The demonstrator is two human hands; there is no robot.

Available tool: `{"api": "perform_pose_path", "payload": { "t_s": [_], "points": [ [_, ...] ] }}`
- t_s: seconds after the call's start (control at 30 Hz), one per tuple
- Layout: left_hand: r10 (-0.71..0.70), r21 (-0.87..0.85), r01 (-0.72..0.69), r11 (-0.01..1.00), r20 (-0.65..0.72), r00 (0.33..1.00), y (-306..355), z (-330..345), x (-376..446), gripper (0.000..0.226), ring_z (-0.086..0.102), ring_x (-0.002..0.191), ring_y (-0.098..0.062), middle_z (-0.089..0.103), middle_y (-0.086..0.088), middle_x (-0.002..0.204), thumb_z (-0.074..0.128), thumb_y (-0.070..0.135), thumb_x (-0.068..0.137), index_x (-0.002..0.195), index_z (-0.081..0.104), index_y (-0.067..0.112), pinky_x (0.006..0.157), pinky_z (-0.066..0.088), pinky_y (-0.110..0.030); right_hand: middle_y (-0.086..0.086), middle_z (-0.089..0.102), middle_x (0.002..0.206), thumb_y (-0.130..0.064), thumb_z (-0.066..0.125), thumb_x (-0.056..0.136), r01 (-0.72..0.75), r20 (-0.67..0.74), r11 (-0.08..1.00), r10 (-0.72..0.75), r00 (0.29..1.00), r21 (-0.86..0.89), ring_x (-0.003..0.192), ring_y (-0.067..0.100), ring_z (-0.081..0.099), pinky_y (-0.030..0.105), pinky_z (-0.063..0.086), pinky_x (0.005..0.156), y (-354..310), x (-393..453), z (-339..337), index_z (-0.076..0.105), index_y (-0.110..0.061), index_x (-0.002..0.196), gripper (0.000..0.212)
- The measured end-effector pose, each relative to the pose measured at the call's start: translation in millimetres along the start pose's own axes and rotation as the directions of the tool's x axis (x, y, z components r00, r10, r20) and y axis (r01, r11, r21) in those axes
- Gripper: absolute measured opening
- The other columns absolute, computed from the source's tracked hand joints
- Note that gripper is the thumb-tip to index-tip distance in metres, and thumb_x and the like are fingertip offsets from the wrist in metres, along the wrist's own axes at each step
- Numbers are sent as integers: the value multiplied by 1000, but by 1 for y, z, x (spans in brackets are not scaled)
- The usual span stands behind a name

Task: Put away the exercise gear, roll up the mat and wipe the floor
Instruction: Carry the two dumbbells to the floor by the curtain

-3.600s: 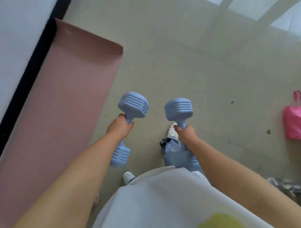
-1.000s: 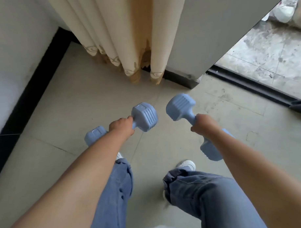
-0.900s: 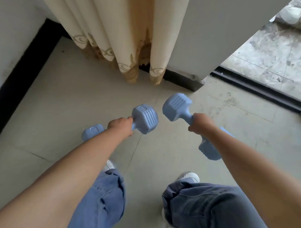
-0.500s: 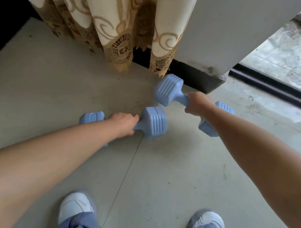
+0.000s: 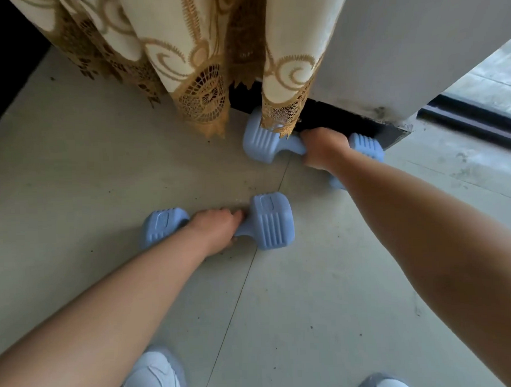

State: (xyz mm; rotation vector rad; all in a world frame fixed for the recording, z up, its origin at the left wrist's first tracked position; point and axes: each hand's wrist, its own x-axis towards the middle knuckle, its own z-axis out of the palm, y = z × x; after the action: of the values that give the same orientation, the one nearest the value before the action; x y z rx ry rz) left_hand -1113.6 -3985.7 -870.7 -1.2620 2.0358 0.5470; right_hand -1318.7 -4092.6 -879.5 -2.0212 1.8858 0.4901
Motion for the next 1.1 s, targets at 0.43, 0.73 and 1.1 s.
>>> {"api": "perform_pose_path", "payload": {
  "t_s": [0.43, 0.73, 1.1],
  "points": [
    [-79, 34, 82, 996, -86, 993, -3, -1, 5, 37, 52, 120, -32, 53, -13, 129, 44, -2, 91, 127, 41, 7, 92, 44, -37, 16, 54, 127, -28, 51, 92, 106, -102, 991, -113, 988, -77, 119, 34, 49, 38, 44, 87, 14, -13, -15, 47, -6, 129, 43],
    [85, 72, -76, 995, -137, 987, 21, -34, 18, 35, 55, 114, -32, 57, -11, 121, 51, 3, 89, 122, 44, 12, 85, 46, -39, 16, 45, 137, -15, 48, 93, -10, -230, 972, 66, 971, 236, 125, 37, 42, 40, 38, 102, 76, -89, 3, 48, -5, 132, 41],
    [261, 254, -222, 941, -131, 956, 63, -65, 53, 33, 53, 114, -32, 56, -14, 120, 47, 0, 89, 121, 44, 8, 84, 44, -40, 4, 38, 145, -20, 42, 95, -149, -21, 964, 157, 987, 220, 132, 24, 38, 33, 36, 104, 84, -142, 31, 39, -15, 140, 45]
  ]
}}
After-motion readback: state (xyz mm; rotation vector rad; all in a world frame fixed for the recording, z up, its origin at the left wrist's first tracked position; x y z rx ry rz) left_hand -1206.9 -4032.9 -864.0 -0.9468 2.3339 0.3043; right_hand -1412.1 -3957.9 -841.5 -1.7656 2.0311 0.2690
